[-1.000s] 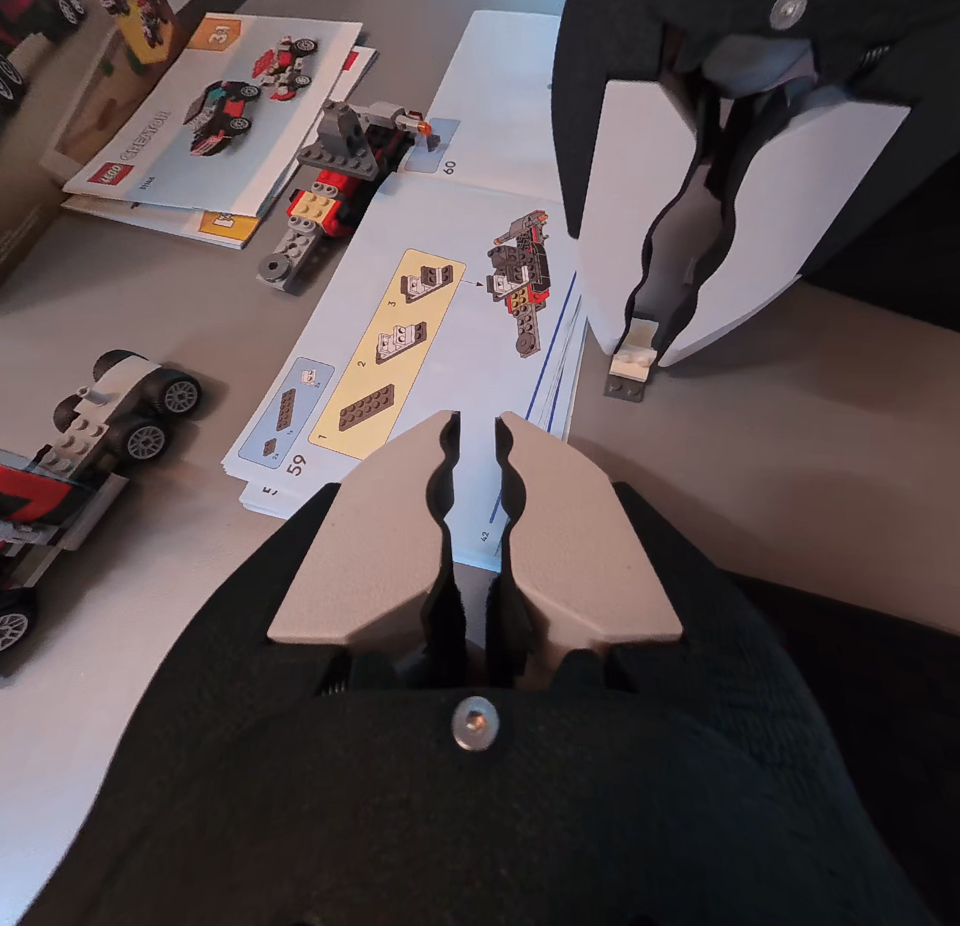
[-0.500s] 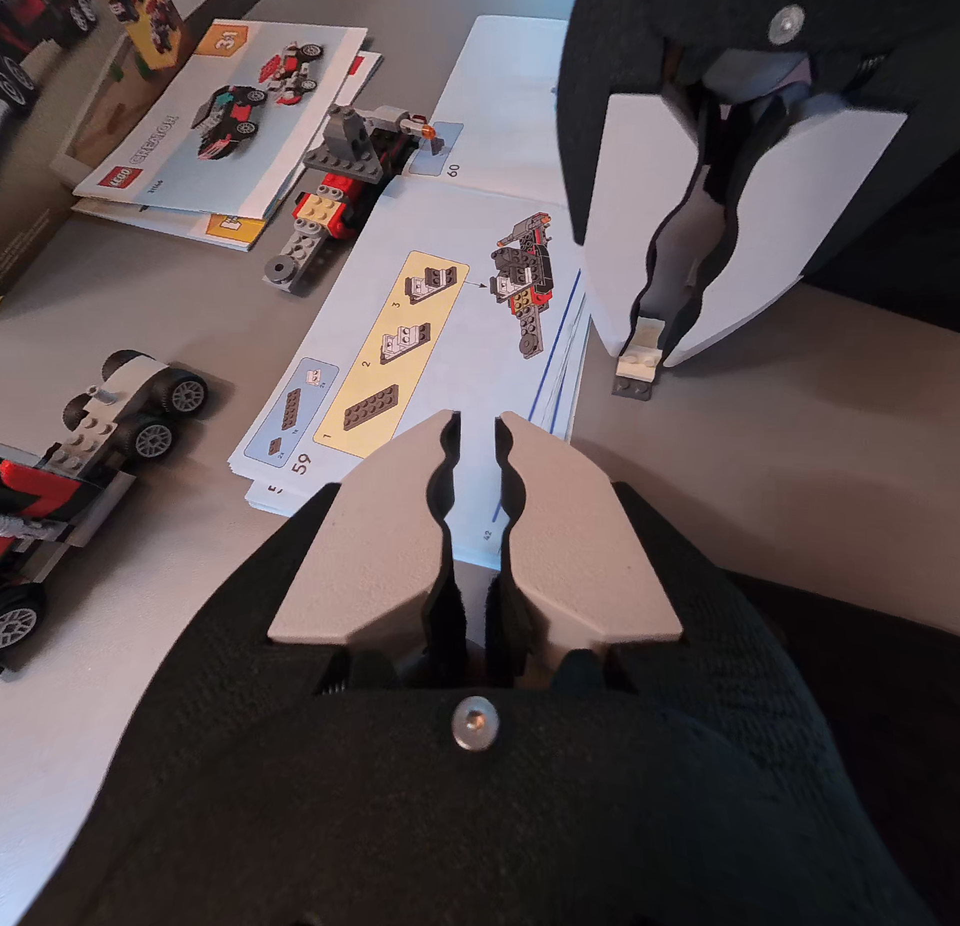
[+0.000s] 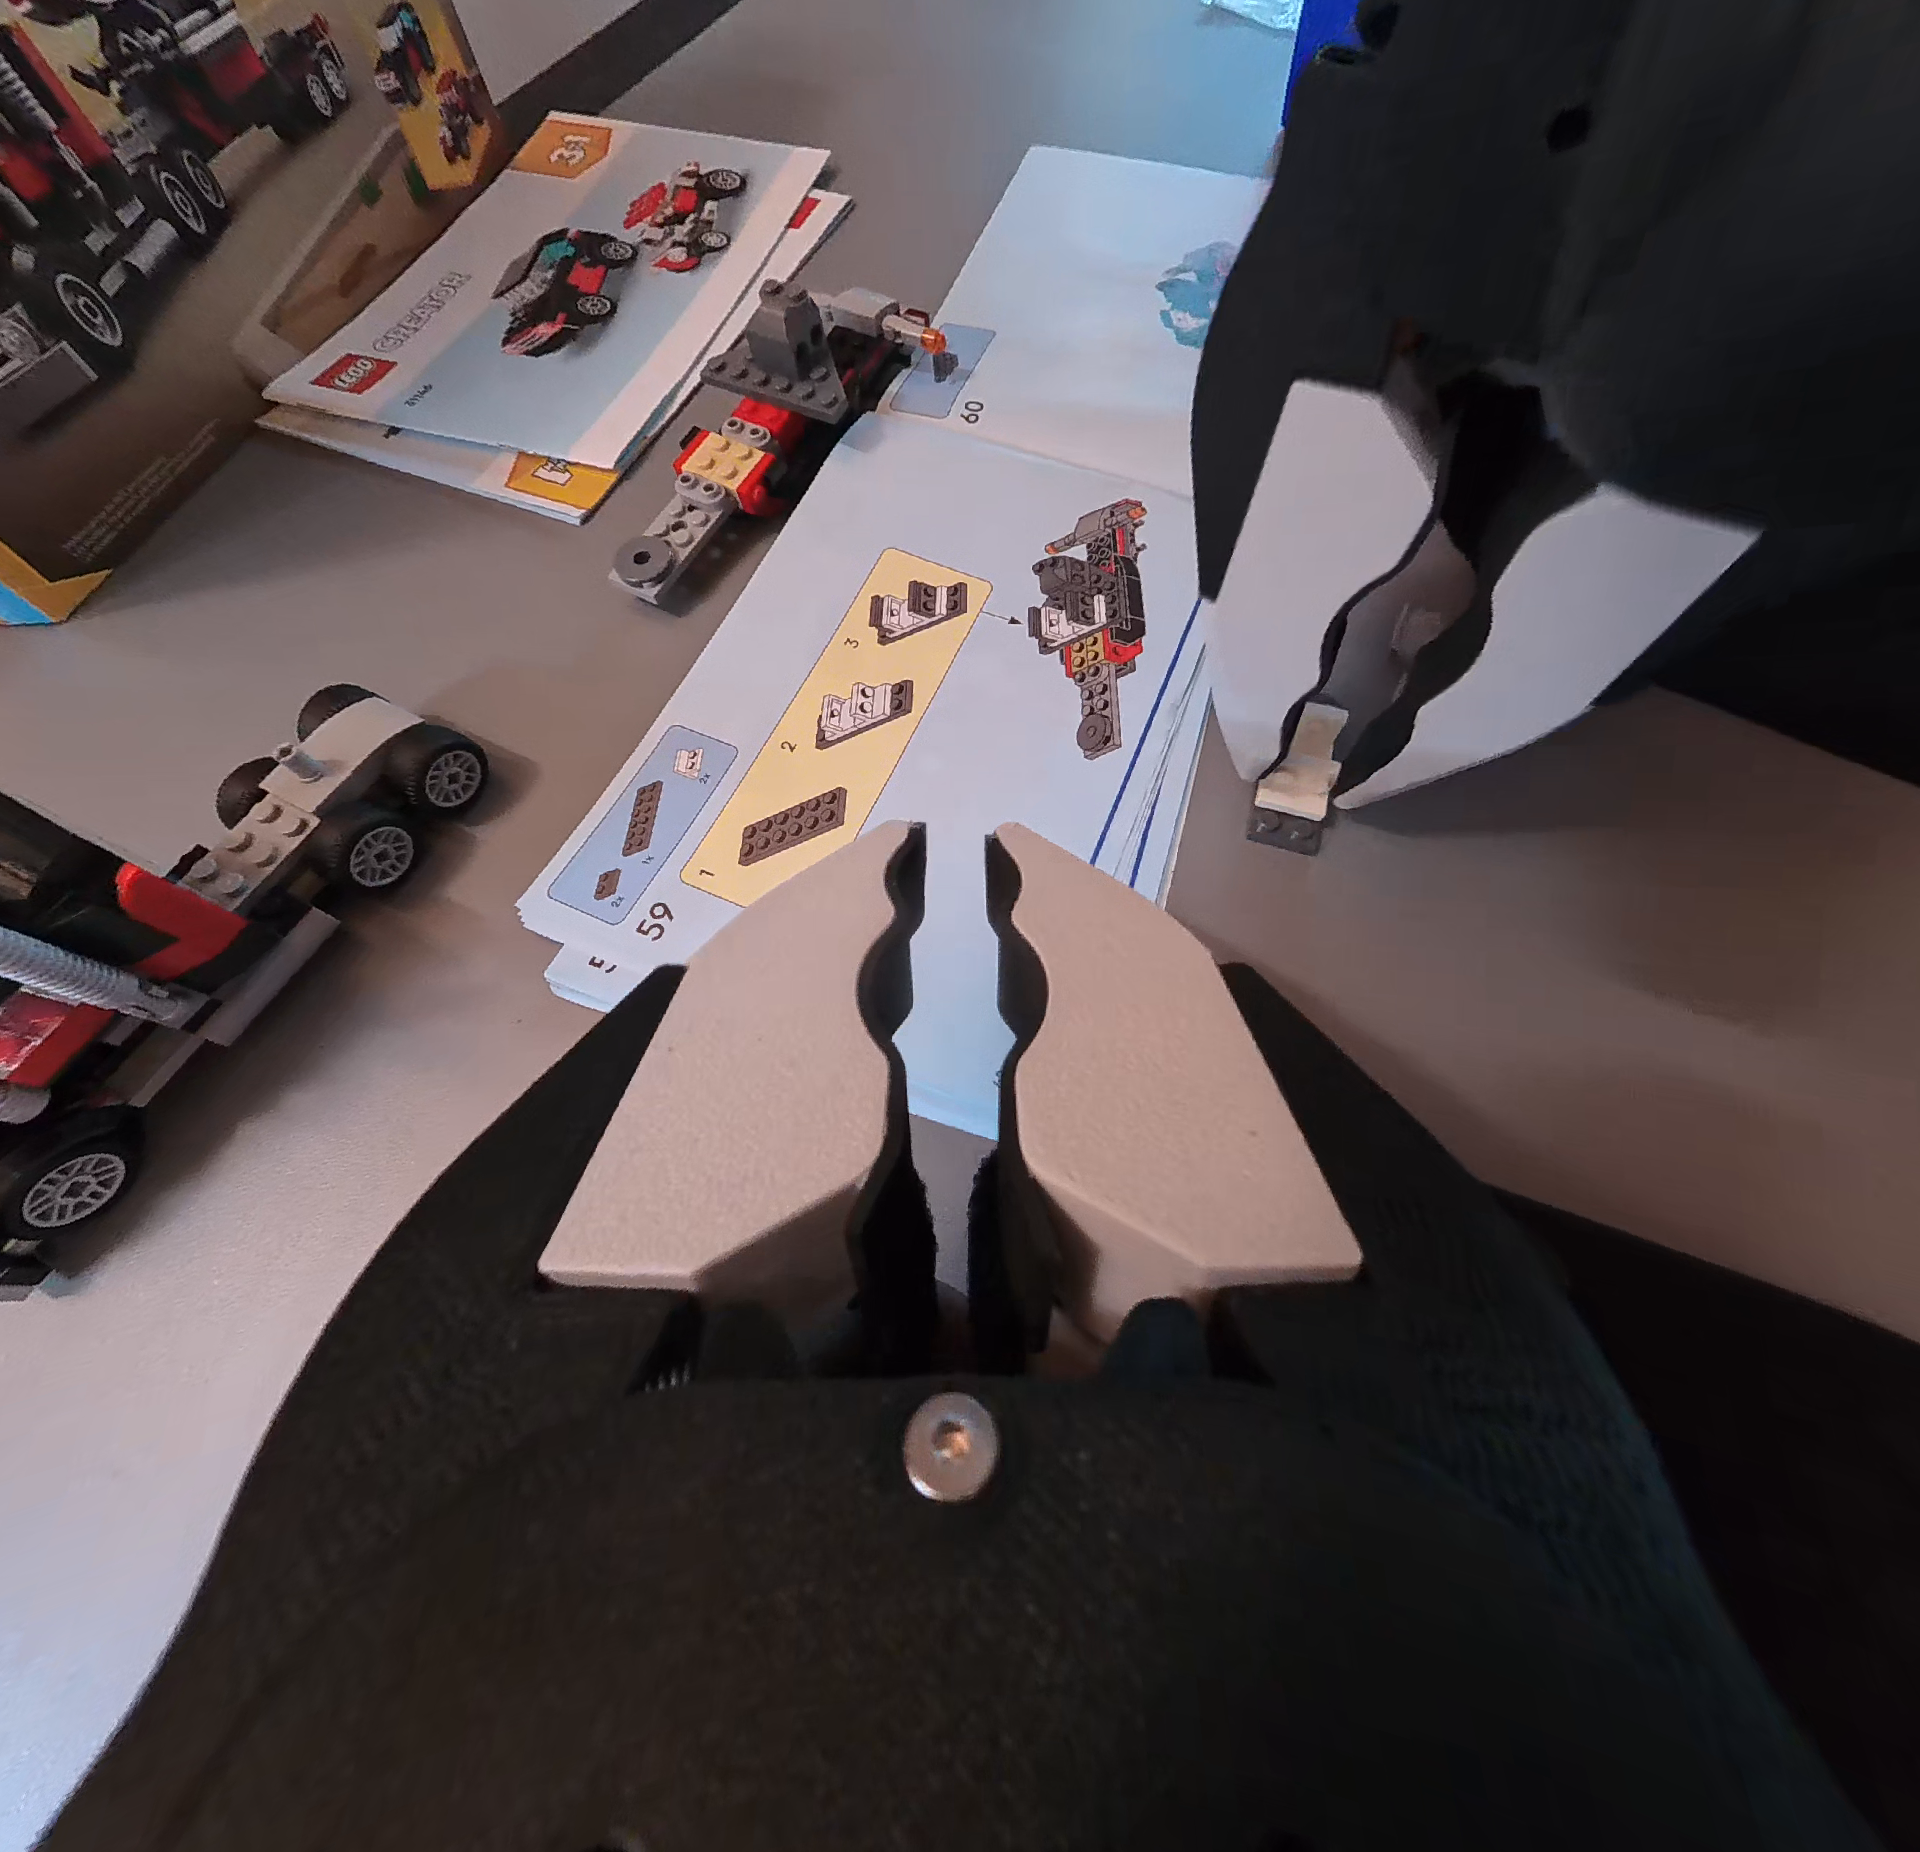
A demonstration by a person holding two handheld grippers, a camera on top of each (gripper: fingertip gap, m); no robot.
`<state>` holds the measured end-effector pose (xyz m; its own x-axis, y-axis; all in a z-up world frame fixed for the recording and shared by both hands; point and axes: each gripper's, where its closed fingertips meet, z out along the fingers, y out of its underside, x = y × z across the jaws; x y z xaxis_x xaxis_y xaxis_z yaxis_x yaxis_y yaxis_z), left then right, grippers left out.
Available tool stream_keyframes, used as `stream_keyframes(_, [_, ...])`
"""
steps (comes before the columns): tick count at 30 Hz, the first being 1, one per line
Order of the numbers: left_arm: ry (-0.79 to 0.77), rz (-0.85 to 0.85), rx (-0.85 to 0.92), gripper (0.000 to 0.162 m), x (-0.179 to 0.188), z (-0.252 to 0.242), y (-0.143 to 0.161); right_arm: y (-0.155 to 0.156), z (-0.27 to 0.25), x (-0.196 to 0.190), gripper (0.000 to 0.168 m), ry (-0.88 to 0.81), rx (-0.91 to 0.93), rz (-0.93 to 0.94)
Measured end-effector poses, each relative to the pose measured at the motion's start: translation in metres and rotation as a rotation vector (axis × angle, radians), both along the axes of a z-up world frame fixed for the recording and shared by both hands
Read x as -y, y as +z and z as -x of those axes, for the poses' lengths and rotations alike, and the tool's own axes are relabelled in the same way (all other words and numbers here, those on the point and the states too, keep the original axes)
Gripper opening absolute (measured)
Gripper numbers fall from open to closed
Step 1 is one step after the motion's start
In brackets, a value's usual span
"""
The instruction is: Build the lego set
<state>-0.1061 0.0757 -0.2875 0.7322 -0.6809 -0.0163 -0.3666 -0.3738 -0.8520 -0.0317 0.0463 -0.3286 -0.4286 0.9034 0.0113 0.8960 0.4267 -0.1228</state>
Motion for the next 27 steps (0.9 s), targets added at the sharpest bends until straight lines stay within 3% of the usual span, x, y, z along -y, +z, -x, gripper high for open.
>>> stream_keyframes(10, [-0.021, -0.021, -0.022, 0.011, 0.002, -0.003, 0.003, 0.000, 0.006, 0.004, 0.017, 0.011, -0.107, 0.021])
stream_keyframes(13, [-0.028, -0.023, -0.030, 0.012, 0.002, -0.004, 0.002, -0.004, 0.004, 0.007, 0.041, -0.024, -0.105, 0.056])
stream_keyframes(18, [-0.098, -0.012, -0.047, 0.014, 0.009, -0.012, -0.001, 0.010, 0.004, 0.004, 0.054, -0.059, -0.207, 0.083])
stream_keyframes(27, [-0.241, 0.000, -0.087, 0.017, 0.022, -0.033, -0.011, -0.001, -0.014, -0.001, 0.036, -0.132, -0.439, 0.224])
